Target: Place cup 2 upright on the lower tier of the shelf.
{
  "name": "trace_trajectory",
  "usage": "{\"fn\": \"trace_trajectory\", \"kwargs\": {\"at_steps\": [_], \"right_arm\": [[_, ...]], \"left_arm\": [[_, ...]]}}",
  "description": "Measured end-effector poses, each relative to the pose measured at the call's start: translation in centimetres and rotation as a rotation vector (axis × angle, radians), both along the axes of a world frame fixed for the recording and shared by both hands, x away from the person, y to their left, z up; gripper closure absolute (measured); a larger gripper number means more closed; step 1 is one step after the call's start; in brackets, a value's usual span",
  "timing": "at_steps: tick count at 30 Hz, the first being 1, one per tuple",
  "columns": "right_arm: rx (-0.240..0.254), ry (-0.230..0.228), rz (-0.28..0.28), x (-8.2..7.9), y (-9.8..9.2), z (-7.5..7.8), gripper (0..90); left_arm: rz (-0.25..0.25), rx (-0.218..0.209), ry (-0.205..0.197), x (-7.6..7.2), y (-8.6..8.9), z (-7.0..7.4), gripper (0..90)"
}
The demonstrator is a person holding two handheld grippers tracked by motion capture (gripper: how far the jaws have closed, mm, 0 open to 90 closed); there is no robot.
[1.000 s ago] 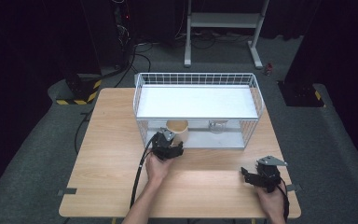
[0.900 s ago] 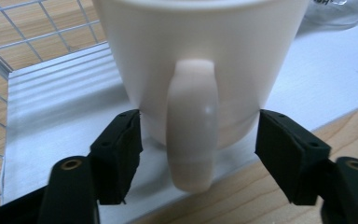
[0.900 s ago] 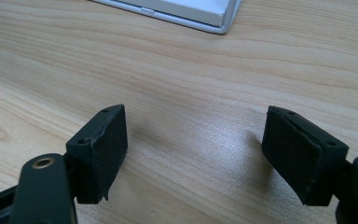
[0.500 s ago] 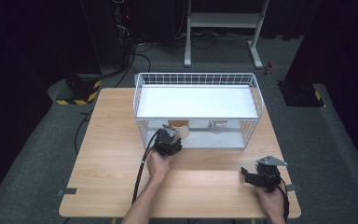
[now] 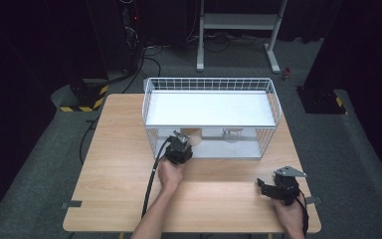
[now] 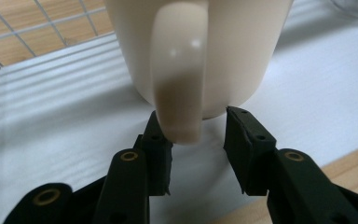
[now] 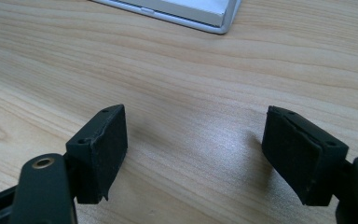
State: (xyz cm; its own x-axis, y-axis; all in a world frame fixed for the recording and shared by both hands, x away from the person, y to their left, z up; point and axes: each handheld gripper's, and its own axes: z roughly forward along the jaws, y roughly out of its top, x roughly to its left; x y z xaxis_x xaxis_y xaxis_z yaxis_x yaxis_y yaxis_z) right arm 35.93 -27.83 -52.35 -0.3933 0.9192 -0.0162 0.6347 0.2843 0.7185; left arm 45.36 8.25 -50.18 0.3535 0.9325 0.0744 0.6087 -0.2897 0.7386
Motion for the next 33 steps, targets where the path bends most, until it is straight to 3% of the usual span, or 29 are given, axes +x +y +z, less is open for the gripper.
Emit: {"fn": "trace_trajectory", "kwargs": {"at_steps": [14,18,23,28,31,33], "right_arm": [[0.0,0.0,0.0,0.0,0.0,0.0,22.4],[0.0,0.0,0.0,0.0,0.0,0.0,22.4],[0.0,0.0,0.0,0.0,0.0,0.0,22.4],[0.002,0.002,-0.003,0.0,0.0,0.0,22.4],[0.002,0.001,-0.002,0.0,0.0,0.0,22.3],[0.002,0.002,-0.003,0.0,0.0,0.0,22.4]], "left_arm": [[0.003,-0.011,0.002,0.8,-0.1,-0.2,64.0],[-0.003,-0.026,0.016,0.5,0.1,-0.1,50.6],[-0.015,-0.059,0.012,-0.3,0.3,0.0,40.7],[-0.031,-0.081,0.014,-1.0,0.8,0.2,36.7],[-0.04,-0.066,-0.013,-1.4,0.9,0.4,35.4],[-0.043,-0.084,-0.014,-1.7,1.0,0.5,34.9]]}}
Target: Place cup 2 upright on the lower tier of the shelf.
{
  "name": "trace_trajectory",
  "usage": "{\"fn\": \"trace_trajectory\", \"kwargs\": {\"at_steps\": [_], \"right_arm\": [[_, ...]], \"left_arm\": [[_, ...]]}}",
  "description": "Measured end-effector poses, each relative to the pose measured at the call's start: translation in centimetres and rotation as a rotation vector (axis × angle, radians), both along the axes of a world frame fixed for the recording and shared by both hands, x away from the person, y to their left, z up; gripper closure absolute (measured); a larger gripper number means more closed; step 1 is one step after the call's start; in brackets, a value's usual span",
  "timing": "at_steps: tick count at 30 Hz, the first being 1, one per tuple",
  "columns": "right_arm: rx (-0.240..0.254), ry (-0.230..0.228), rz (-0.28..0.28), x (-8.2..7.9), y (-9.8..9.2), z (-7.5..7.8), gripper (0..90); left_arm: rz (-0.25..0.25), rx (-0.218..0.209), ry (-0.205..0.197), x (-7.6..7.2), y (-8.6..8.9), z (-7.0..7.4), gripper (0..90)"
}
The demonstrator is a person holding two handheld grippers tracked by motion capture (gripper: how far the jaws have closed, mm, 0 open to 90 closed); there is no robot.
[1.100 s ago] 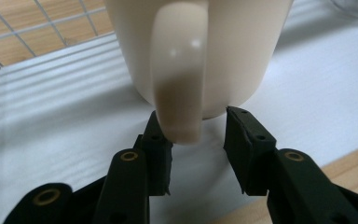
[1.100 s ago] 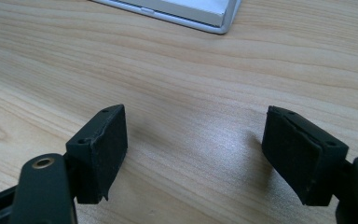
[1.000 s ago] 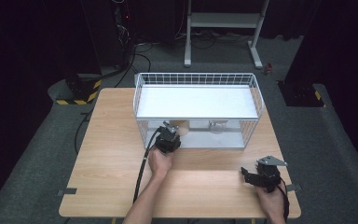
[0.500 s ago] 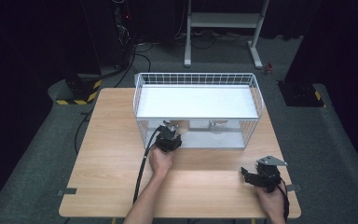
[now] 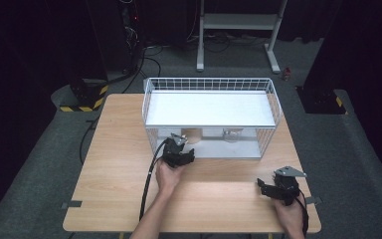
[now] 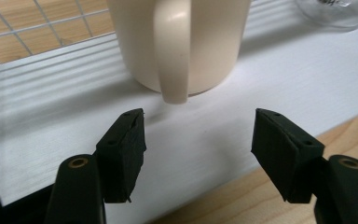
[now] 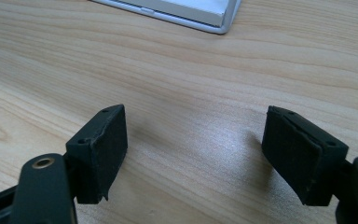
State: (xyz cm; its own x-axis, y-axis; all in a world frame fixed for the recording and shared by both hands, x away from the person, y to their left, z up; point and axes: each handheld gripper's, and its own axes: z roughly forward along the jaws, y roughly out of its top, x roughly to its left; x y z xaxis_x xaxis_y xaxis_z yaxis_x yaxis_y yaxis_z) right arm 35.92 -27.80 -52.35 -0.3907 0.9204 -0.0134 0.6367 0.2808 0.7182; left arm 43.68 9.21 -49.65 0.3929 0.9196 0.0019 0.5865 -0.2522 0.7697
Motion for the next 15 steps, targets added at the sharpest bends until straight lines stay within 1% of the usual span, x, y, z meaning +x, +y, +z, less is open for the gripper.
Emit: {"fn": "trace_trajectory", "kwargs": {"at_steps": [2,5,13,15], "right_arm": [[-0.001,-0.001,0.001,0.0,0.0,0.0,22.3],[-0.001,-0.001,0.001,0.0,0.0,0.0,22.3],[-0.001,-0.001,0.001,0.0,0.0,0.0,22.3],[-0.001,-0.001,0.001,0.0,0.0,0.0,22.4]], "left_arm": [[-0.003,-0.011,0.001,-0.2,0.1,0.1,34.1],[-0.014,-0.009,-0.017,-0.5,0.2,0.3,33.9],[-0.021,-0.021,-0.018,-1.0,0.7,0.7,32.2],[-0.02,-0.032,-0.014,-1.2,0.7,0.8,32.0]]}}
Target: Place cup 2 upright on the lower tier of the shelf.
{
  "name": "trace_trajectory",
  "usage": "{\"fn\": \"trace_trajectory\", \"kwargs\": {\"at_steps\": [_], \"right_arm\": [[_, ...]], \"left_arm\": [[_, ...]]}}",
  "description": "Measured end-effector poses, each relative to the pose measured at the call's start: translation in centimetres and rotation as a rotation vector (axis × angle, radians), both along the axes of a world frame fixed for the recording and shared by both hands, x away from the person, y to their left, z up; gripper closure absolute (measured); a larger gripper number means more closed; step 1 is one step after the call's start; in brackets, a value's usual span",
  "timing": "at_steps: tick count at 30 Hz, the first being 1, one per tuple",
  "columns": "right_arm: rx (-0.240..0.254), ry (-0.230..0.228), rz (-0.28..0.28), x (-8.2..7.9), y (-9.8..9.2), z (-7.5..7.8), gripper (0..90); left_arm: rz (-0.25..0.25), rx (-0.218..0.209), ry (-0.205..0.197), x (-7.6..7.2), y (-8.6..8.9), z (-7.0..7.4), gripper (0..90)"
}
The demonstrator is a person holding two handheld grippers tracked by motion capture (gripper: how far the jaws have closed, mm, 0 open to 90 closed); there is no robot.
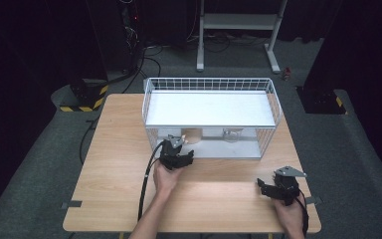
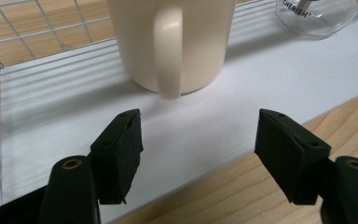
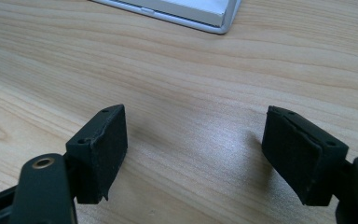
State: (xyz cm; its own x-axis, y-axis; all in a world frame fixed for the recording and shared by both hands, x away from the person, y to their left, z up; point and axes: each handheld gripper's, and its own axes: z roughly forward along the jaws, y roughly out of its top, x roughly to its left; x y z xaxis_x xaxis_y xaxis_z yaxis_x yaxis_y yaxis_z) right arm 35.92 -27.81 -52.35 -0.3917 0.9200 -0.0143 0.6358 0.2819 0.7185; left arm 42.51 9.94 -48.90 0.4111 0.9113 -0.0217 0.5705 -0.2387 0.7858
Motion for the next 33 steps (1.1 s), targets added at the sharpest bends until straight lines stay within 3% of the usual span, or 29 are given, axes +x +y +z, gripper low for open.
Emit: {"fn": "trace_trajectory", "kwargs": {"at_steps": [33], "right_arm": [[0.0,0.0,0.0,0.0,0.0,0.0,22.4]], "left_arm": [[-0.034,-0.046,-0.007,-2.1,1.3,0.8,26.3]]}}
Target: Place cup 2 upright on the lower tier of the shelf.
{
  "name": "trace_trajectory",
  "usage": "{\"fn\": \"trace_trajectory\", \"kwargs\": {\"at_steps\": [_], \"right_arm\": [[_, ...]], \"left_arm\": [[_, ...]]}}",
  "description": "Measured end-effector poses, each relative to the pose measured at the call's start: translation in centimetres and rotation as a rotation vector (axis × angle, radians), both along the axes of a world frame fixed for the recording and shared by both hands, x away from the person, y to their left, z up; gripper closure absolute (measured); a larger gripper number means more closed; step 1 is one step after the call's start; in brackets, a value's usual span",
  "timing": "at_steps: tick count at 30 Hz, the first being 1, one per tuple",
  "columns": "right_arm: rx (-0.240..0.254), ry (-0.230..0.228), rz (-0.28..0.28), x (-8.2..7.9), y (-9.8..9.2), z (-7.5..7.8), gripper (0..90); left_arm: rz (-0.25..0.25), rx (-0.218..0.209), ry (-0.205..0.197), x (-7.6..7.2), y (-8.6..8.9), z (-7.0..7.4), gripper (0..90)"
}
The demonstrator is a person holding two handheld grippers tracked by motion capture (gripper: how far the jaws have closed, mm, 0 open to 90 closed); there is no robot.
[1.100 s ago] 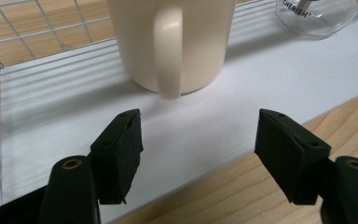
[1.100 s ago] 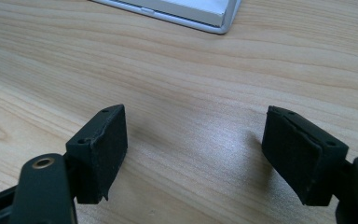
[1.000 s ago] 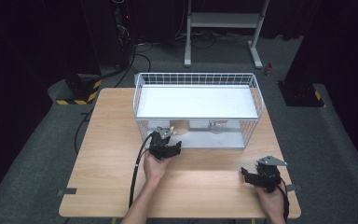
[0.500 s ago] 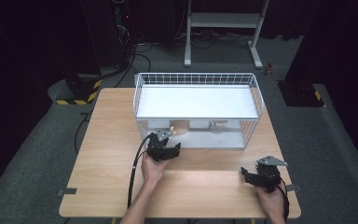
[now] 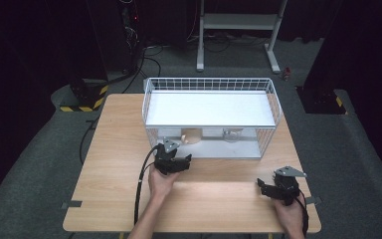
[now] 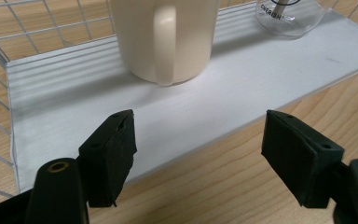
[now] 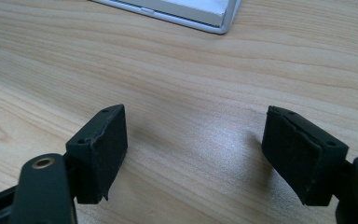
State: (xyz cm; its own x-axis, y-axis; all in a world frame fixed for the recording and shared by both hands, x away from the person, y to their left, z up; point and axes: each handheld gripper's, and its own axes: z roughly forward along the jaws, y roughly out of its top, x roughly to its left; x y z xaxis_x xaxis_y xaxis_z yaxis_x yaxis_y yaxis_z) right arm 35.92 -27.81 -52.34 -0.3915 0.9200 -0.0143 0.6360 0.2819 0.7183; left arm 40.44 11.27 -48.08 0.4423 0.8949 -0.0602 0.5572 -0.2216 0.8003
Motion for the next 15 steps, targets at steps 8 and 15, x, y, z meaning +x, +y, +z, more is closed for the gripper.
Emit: {"fn": "trace_trajectory", "kwargs": {"at_steps": [8,15], "right_arm": [[0.0,0.0,0.0,0.0,0.0,0.0,22.4],[0.0,0.0,0.0,0.0,0.0,0.0,22.3]], "left_arm": [[0.007,-0.003,-0.002,-0.6,0.6,0.1,24.6],[0.005,-0.021,-0.004,-1.1,1.1,0.1,23.1]]}}
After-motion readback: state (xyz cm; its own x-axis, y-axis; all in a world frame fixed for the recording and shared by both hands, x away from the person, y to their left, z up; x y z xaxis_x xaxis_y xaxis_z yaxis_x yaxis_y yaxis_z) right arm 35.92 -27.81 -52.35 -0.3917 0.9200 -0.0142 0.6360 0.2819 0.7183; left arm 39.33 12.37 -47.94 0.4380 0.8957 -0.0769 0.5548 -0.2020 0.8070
